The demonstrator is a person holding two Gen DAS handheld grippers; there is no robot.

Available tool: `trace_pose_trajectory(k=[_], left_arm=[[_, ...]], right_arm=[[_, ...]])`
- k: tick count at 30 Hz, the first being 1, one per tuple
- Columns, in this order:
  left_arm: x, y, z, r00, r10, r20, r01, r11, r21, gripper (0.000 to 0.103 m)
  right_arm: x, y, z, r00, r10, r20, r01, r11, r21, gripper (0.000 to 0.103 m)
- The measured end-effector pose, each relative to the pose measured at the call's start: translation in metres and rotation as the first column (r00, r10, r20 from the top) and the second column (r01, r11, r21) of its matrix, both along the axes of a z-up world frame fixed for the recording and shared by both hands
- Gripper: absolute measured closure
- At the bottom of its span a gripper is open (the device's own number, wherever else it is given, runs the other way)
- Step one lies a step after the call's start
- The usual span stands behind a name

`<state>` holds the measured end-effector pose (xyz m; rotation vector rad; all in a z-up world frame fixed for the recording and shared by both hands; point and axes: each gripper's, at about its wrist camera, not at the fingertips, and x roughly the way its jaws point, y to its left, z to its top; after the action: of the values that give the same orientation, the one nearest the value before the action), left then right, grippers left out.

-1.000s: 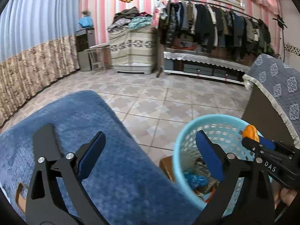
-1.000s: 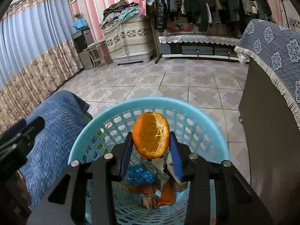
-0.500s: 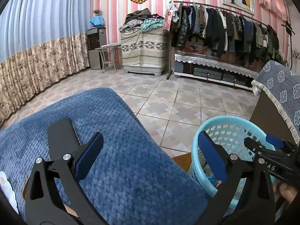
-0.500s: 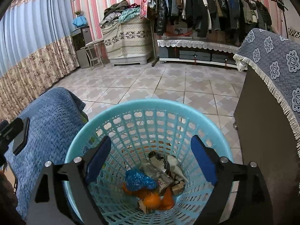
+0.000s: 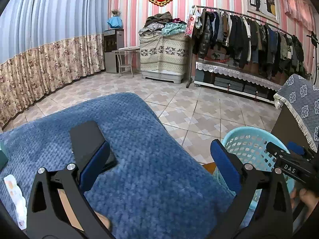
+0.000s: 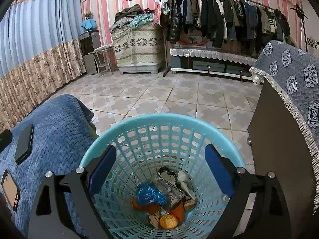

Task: Collect trash
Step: 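Move both open tools back over the items on the rug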

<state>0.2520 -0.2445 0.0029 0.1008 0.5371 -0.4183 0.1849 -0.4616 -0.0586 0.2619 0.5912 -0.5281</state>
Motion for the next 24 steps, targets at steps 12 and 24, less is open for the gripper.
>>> trace_pose_trajectory(k=[12, 24], left_arm=[[-0.016, 0.06, 0.012, 0.996, 0.085, 0.018, -0.084, 0.996, -0.018, 0.006], [-0.045, 0.142, 0.027, 0.982, 0.189, 0.025, -0.189, 0.982, -0.015, 0.006]], right_arm=[[0.009, 0.041, 0.022, 0.997, 0.071, 0.027, -0.07, 0.997, -0.043, 0.014], [0.015, 0.148, 0.048, 0.944, 0.322, 0.067, -0.315, 0.945, -0.091, 0.006]])
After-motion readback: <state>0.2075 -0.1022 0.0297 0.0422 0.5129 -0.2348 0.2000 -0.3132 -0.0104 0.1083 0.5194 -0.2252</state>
